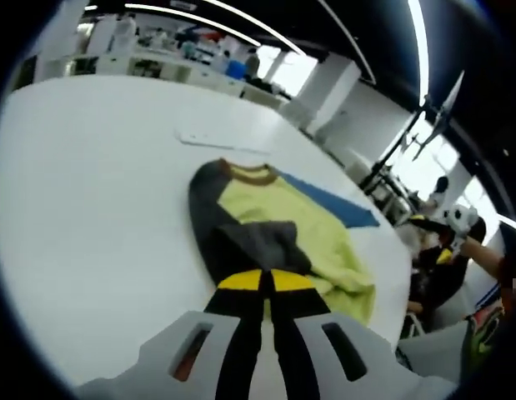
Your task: Fold the garment on the visible template until the final outline fits inside the template.
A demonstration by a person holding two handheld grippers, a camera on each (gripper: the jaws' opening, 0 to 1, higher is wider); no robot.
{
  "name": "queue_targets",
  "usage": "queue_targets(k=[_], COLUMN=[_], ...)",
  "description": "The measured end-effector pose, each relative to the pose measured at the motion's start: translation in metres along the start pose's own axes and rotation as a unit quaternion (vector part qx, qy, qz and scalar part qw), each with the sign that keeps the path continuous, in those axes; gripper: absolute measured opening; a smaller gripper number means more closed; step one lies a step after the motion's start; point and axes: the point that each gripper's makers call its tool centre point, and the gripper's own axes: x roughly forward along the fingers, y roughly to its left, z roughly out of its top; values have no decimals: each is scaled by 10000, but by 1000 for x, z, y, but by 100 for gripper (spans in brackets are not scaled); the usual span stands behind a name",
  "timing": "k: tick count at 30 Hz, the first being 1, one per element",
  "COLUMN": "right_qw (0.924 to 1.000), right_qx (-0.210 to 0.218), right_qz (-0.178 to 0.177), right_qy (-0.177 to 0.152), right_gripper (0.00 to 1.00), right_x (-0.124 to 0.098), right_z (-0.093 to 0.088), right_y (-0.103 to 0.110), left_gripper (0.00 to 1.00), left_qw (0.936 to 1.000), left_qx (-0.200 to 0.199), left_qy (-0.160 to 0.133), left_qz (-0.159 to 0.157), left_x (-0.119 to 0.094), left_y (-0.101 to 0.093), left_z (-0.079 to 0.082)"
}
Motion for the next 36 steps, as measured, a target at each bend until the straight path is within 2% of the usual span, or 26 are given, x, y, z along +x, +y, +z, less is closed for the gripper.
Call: queue_targets(k=[13, 15, 23, 30, 33, 34, 36], right_qw=[9999, 9999, 9998, 9997, 9997, 9997, 9997], right_qx=[-58, -89, -88, -113, -119, -114, -108], right_qz=[109, 130, 179, 220, 216, 209, 199], right_qy=[-58, -57, -70, -43, -31, -24, -6], right_gripper=[98, 98, 98, 98, 98, 98, 98], right_x=[4, 5, 6, 8, 8, 7, 7], right_z=[6, 7, 8, 8, 9, 8, 7], right_y=[10, 11, 16, 19, 18, 17, 16], left_gripper=[0, 0, 0, 0, 0, 0, 0], left_qw=[9993, 9989, 9974, 9931, 9890, 9853, 9832], left_qx=[-78, -189, -373, -639, -768, -965, -992], left_qy=[-229, -254, -321, -286, -238, -199, -215], left_qz=[289, 333, 518, 946, 1242, 1393, 1514], left_x=[-65, -76, -104, -124, -137, -143, -153], left_y=[10, 12, 20, 45, 64, 72, 82], left_z=[-8, -12, -24, -33, -38, -42, -44])
